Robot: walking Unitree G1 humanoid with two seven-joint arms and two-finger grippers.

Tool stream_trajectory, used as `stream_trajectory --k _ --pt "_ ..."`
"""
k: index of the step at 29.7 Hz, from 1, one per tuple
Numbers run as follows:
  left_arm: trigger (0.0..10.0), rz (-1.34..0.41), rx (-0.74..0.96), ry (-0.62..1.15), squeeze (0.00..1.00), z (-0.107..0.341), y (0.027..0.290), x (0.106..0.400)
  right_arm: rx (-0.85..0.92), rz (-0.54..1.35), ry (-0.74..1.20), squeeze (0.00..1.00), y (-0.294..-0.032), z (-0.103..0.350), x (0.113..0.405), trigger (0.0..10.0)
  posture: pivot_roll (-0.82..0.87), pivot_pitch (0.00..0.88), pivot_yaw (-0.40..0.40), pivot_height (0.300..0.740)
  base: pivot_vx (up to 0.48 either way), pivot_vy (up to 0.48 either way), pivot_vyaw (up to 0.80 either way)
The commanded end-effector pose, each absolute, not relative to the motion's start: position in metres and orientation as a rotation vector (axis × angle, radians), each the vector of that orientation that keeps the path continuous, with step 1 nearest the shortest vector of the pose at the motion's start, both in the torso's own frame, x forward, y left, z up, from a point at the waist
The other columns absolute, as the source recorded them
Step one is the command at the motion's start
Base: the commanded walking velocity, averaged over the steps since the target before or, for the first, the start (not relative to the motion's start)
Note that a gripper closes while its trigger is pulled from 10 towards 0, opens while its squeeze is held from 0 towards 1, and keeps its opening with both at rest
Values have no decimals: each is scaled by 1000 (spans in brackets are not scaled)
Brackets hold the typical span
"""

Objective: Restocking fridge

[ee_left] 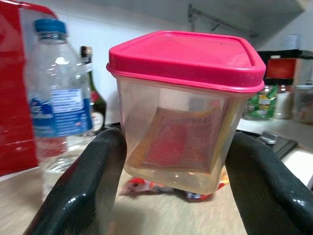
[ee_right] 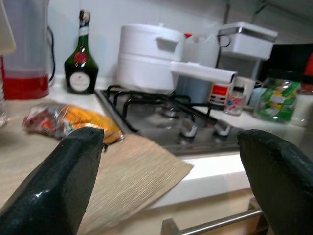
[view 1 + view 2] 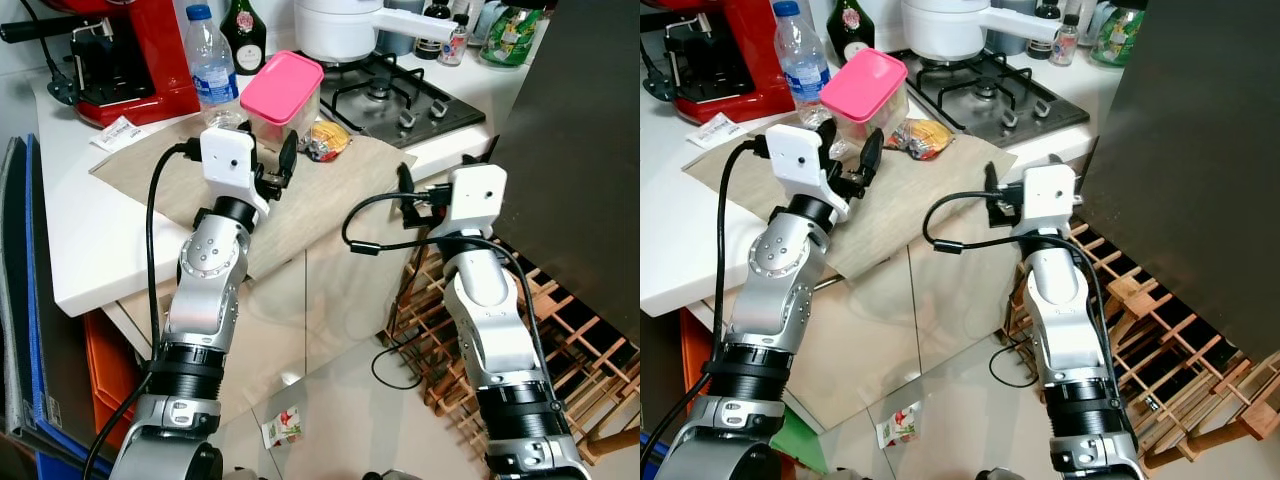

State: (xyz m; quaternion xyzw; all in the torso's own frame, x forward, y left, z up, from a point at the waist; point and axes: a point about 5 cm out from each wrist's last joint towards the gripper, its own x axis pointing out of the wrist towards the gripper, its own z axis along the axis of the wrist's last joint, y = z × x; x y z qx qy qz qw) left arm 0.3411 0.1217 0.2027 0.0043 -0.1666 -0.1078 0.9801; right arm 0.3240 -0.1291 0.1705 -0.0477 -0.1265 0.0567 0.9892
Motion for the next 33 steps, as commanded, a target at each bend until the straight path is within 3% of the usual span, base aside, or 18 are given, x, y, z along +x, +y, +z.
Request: stream_trajectory --k 1,24,33 --pt "10000 -200 4 -350 0 210 122 342 -89 113 -260 0 -131 173 326 10000 -2 0 -14 740 -330 0 0" --pt "10000 -187 2 -308 0 210 129 347 -69 110 -239 0 -129 166 327 10000 -10 0 4 740 -424 0 0" --pt "10000 -203 -6 -301 0 201 130 338 -78 108 -242 0 -129 166 328 10000 -9 0 18 740 -30 -67 0"
